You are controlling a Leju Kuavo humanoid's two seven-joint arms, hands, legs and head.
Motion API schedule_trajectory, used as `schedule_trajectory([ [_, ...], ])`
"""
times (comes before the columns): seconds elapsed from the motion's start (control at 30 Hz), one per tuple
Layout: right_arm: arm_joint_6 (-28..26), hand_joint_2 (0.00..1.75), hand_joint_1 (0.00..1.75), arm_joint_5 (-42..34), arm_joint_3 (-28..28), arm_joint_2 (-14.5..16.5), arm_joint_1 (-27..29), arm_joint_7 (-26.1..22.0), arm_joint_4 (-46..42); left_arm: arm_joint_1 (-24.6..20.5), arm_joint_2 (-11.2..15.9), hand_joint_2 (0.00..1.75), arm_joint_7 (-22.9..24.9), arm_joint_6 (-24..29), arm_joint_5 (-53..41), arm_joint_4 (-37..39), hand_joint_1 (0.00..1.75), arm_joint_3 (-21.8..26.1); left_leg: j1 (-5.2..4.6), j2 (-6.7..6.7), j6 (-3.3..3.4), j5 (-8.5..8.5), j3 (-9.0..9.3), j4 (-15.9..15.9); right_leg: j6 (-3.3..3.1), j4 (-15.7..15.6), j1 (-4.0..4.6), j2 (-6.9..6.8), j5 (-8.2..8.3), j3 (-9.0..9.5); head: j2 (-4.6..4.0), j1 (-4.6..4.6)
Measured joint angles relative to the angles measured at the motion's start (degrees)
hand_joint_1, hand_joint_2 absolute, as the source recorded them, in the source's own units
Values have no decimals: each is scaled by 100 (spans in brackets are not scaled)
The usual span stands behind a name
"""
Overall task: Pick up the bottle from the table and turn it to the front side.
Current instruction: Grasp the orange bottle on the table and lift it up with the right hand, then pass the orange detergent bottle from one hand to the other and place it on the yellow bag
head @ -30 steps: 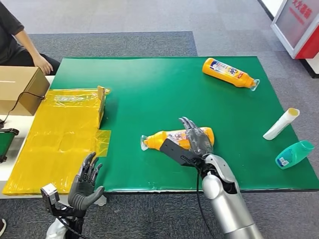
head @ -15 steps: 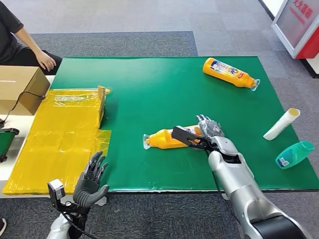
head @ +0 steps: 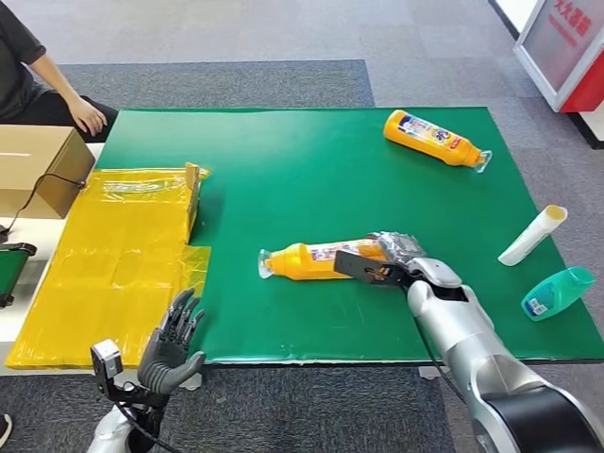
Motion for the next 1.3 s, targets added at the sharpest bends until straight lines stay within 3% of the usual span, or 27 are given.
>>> schedule_trajectory([
  [0.23, -34, 175, 175, -1948, 18, 186, 1534, -464, -2392, 115, 22, 175, 19, 31, -13, -346, 0, 34, 1, -3, -3, -7, -7, 0, -3, 0, 2, -5, -10, -5, 0, 1],
  [0.4, -103, 175, 175, -2195, 165, 524, 2205, -546, -3319, 6, -56, 175, 361, 259, 10, -630, 0, -21, 2, -3, -7, -10, -8, 0, -2, 0, 2, -4, -16, -7, 0, 1],
  [0.6, -311, 175, 175, -1918, 548, 914, 2348, -662, -3314, -350, -56, 175, 534, 243, 22, -646, 0, -329, 2, -3, -6, -3, -7, 0, -4, 0, 2, -4, -7, -6, 0, 1],
  [0.83, -662, 175, 175, -1737, 977, 1280, 2147, -781, -2489, -790, 139, 175, 507, 80, 85, -609, 0, -1043, 2, -4, -3, 6, -7, 0, -5, 1, 3, -5, -3, -5, 0, 1],
  [0.87, -690, 175, 175, -1734, 1011, 1309, 2125, -791, -2386, -827, 167, 175, 505, 108, 86, -609, 17, -1115, 2, -4, -3, 6, -7, 0, -6, 1, 3, -5, -3, -5, 0, 0],
  [0.93, -725, 175, 175, -1730, 1086, 1353, 2106, -804, -2218, -881, 219, 175, 484, 144, 91, -609, 104, -1245, 1, -4, -3, 6, -7, 0, -6, 2, 3, -5, -3, -5, 0, 1],
  [0.97, -740, 175, 144, -1729, 1124, 1368, 2102, -808, -2157, -896, 244, 175, 452, 165, 88, -609, 147, -1297, 1, -4, -3, 6, -7, 0, -6, 2, 3, -5, -3, -6, 0, 0],
  [1.0, -756, 175, 100, -1730, 1159, 1380, 2097, -811, -2100, -906, 269, 175, 406, 203, 68, -609, 175, -1346, 1, -4, -4, 6, -8, 0, -6, 1, 3, -5, -4, -6, 0, -1],
  [1.07, -780, 175, 13, -1735, 1217, 1392, 2081, -805, -2006, -913, 306, 175, 305, 349, -51, -613, 175, -1430, 1, -4, -4, 5, -8, 0, -6, 1, 3, -5, -4, -6, 0, -1],
  [1.1, -786, 175, 0, -1740, 1243, 1395, 2078, -792, -1964, -913, 314, 175, 255, 489, -175, -628, 175, -1475, 1, -4, -3, 5, -8, 0, -6, 1, 3, -6, -4, -6, 0, -1],
  [1.17, -793, 175, 0, -1760, 1268, 1398, 2091, -739, -1894, -902, 318, 175, 205, 948, -618, -719, 175, -1573, 1, -5, -3, 5, -9, 0, -6, 1, 2, -6, -5, -6, 0, -1],
  [1.3, -842, 175, 0, -1767, 1164, 1385, 2150, -614, -1853, -849, 316, 175, 549, 2503, -2341, -1129, 175, -1769, 1, -4, -4, 4, -8, 0, -6, 1, 1, -5, -4, -6, 0, -1],
])
